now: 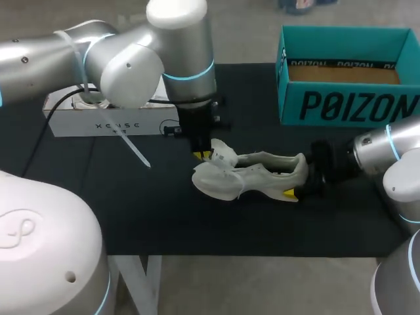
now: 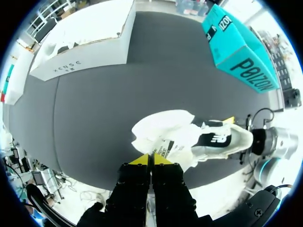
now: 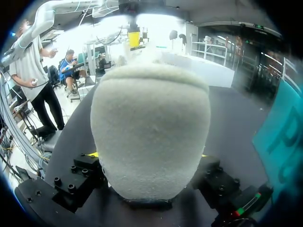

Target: Take the shoe out of the shoebox, open the shoe tongue, remove and reinsert the insole, then place the shoe into the shoebox

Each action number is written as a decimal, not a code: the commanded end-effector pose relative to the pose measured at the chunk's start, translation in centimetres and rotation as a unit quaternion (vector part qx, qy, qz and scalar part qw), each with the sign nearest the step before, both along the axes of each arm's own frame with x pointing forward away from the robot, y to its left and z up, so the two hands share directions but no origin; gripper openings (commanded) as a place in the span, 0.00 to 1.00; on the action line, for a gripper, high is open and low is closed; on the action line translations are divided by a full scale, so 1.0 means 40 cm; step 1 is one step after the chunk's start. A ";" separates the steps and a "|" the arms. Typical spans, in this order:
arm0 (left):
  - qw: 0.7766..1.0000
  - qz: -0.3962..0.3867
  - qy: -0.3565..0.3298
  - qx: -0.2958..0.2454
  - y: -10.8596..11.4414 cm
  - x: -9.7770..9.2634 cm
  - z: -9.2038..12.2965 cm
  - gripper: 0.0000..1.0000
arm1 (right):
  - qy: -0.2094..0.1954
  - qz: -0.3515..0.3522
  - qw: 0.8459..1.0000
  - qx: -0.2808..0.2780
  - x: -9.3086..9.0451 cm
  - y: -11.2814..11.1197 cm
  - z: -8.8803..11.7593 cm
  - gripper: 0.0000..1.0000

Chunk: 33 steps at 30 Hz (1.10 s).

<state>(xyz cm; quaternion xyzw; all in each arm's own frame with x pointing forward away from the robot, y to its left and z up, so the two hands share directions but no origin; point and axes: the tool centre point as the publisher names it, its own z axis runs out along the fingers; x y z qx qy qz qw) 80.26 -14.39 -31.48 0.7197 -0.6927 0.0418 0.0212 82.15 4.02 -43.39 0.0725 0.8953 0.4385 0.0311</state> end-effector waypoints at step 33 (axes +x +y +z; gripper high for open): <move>0.638 -0.755 0.119 -0.095 -0.014 -0.020 0.198 1.00 | 0.001 -0.001 1.000 -0.002 -0.004 -0.005 -0.008 0.00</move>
